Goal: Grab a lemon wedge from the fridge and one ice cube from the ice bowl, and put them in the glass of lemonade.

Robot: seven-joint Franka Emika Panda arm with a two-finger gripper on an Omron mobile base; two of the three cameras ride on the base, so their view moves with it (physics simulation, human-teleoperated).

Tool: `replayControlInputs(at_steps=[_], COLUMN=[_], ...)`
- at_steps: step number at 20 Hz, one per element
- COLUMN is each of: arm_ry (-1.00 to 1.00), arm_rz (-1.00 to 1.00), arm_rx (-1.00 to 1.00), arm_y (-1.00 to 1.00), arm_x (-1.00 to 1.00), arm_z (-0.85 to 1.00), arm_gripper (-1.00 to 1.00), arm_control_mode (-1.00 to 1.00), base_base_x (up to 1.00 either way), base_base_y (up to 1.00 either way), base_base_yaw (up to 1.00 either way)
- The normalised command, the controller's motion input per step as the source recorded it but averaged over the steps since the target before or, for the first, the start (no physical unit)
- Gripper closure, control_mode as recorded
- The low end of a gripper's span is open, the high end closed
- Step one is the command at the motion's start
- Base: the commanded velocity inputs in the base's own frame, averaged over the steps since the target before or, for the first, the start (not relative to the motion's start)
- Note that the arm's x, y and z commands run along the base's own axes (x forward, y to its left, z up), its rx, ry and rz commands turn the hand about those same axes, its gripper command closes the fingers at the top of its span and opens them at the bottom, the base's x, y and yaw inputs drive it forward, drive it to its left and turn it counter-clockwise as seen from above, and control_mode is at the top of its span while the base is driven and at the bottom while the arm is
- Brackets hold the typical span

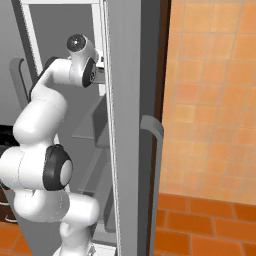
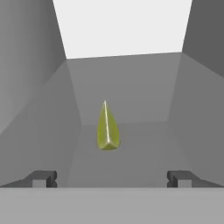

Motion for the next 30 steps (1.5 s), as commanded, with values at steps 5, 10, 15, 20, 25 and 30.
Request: replayControlInputs(at_steps=[5, 10, 15, 20, 25, 30], arm_ry=[0.07, 0.05, 0.06, 0.07, 0.03, 0.00], arm_rz=[0.00, 0.00, 0.00, 0.00, 0.00, 0.00], arm_rx=[0.00, 0.00, 0.00, 0.00, 0.00, 0.00], arm_y=[0.00, 0.00, 0.00, 0.00, 0.00, 0.00], arm_x=[0.48, 0.52, 0.52, 0.31, 0.18, 0.11], arm_z=[-0.24, -0.12, -0.01, -0.16, -0.23, -0.25], arm_gripper=[-1.00, -1.00, -1.00, -1.00, 1.00, 1.00], arm_control_mode=[-1.00, -1.00, -1.00, -1.00, -1.00, -1.00], base_base_x=[0.00, 0.00, 0.00, 0.00, 0.00, 0.00], base_base_y=[0.00, 0.00, 0.00, 0.00, 0.00, 0.00], base_base_yaw=[0.00, 0.00, 0.00, 0.00, 0.00, 0.00])
